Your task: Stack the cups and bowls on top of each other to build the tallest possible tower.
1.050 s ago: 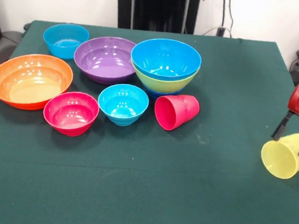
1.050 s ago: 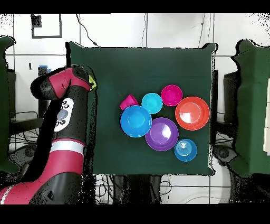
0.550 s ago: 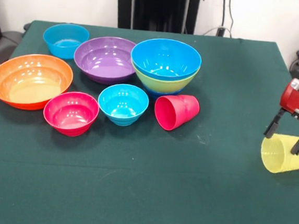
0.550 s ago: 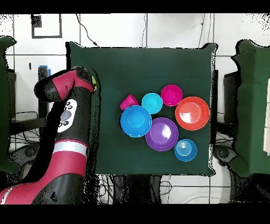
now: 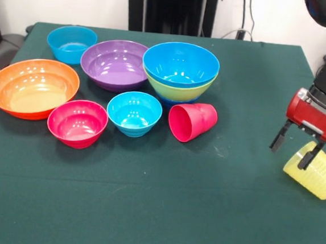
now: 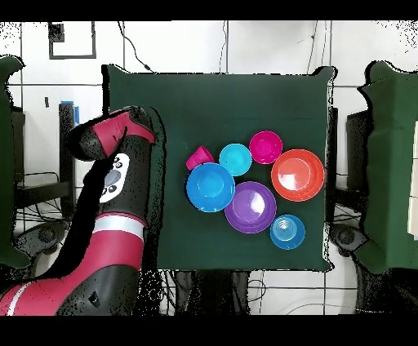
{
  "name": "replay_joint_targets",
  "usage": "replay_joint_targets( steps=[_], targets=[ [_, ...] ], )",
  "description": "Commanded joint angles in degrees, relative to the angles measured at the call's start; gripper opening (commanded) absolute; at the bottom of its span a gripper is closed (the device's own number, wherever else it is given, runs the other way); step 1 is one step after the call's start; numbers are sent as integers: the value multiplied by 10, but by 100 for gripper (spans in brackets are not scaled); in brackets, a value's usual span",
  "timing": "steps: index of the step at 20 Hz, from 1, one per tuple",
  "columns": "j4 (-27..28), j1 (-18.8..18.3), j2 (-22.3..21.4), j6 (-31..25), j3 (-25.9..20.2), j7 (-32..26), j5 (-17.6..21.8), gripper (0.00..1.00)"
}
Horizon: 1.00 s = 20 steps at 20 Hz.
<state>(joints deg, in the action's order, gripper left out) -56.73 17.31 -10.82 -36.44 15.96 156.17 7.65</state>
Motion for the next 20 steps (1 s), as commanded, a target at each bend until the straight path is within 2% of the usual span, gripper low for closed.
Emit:
replay_joint_targets(
  steps=[1, 10, 17, 20],
  targets=[
    [-47, -15, 12, 16, -90, -138, 50, 100],
    [-55, -22, 5, 22, -101, -134, 58, 100],
    [-83, -26, -11, 78, -113, -79, 50, 100],
    [-111, -37, -28, 98, -123, -75, 47, 100]
  ],
)
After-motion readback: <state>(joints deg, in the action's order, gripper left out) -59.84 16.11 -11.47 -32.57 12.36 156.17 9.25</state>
